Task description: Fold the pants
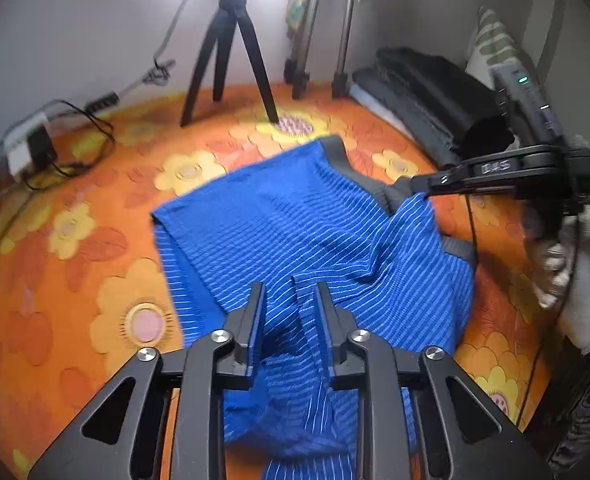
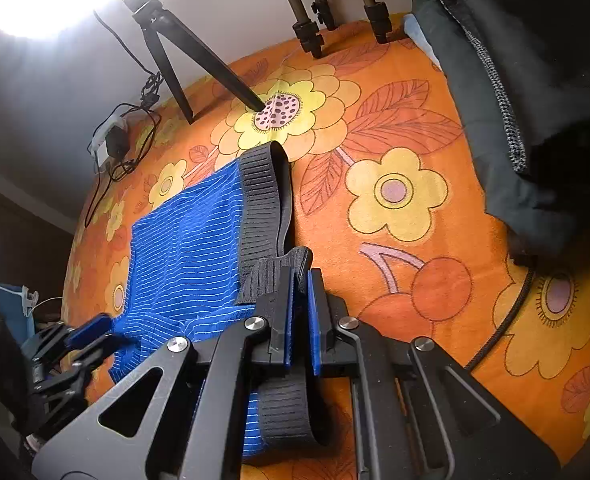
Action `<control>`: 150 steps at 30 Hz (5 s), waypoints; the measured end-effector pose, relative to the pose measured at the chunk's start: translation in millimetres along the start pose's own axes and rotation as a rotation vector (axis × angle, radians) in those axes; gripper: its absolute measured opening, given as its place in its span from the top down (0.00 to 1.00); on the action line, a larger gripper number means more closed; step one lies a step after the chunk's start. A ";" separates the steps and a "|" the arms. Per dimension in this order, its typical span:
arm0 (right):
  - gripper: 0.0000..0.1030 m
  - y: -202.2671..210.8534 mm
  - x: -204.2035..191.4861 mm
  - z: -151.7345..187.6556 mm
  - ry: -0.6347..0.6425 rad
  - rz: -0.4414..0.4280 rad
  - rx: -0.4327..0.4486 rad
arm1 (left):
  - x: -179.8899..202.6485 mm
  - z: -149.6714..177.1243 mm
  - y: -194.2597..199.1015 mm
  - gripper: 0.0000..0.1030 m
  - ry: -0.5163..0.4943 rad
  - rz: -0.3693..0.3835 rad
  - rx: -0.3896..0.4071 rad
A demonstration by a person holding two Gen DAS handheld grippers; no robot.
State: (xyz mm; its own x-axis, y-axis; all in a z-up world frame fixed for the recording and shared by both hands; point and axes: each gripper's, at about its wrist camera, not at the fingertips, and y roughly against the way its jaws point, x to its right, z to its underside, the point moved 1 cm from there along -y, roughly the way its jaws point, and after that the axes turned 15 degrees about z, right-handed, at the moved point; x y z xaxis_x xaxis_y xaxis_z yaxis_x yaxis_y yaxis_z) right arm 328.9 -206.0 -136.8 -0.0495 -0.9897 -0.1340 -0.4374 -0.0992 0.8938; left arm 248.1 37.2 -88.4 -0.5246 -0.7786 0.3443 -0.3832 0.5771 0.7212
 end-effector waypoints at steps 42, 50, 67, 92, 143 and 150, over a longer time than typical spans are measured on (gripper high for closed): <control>0.48 -12.5 -1.1 -3.6 0.179 -0.170 0.021 | -2.4 -2.7 -34.6 0.98 0.078 0.053 0.043; 0.80 -4.8 3.1 -1.3 0.142 -0.191 0.003 | -6.3 -8.8 21.8 0.99 0.099 0.040 0.202; 0.92 4.3 -64.4 -79.0 0.152 -0.023 0.109 | -56.5 -61.2 36.4 0.99 0.106 -0.082 0.317; 0.60 -31.5 -10.2 -20.3 0.200 -0.090 -0.035 | -107.0 -69.9 -14.0 0.99 0.153 -0.180 0.246; 0.71 139.4 -60.7 -3.8 0.388 -0.112 0.373 | -11.6 -54.0 101.6 0.99 0.042 -0.100 0.447; 0.71 43.1 -72.8 -50.9 0.336 -0.076 0.258 | -64.5 -66.8 41.2 0.99 0.152 -0.145 0.354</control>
State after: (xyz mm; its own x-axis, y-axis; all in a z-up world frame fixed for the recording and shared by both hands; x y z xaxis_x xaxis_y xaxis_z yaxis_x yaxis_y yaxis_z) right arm 359.4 -143.4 -66.7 0.2683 -0.9633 -0.0108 -0.6406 -0.1867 0.7448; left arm 316.9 94.8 -40.7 -0.3381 -0.8704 0.3580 -0.6968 0.4872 0.5264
